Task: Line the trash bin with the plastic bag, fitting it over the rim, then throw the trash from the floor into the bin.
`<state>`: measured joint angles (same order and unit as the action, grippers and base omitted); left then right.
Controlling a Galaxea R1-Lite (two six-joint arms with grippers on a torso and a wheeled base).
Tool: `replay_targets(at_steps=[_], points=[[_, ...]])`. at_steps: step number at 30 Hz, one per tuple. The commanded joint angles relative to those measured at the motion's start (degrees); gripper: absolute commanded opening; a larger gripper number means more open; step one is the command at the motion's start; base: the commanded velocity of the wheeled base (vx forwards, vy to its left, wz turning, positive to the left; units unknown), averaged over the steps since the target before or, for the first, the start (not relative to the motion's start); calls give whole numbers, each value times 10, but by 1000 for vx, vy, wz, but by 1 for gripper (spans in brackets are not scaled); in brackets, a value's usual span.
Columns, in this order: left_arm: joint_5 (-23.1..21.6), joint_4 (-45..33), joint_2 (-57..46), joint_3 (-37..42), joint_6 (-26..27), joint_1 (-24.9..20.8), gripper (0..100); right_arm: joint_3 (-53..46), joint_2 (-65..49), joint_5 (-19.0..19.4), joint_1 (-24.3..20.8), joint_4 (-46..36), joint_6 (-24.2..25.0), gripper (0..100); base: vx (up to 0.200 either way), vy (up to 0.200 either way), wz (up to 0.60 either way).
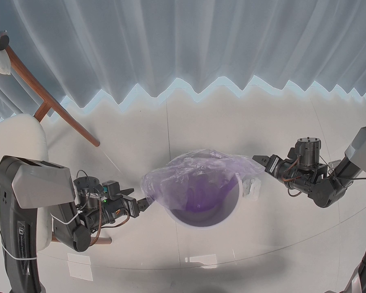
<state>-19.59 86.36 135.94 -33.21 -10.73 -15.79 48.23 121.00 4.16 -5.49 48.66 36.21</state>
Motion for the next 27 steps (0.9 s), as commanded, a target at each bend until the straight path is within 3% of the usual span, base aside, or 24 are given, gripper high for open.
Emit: replay_targets(at_steps=[1,14,20,27], points=[[2,0,-25,3,-3,10,100,-8,-28,1,-2,-1,3,100,0,0,0],[0,0,-87,14,-10,23,100,-29,-106,1,-24,-5,4,100,0,0,0],[-30,1,-121,16,-10,42,100,-49,-162,1,-61,2,3,100,0,0,0],[-35,0,-167,25,-33,48,100,-53,-213,0,-98,-15,21,100,0,0,0]])
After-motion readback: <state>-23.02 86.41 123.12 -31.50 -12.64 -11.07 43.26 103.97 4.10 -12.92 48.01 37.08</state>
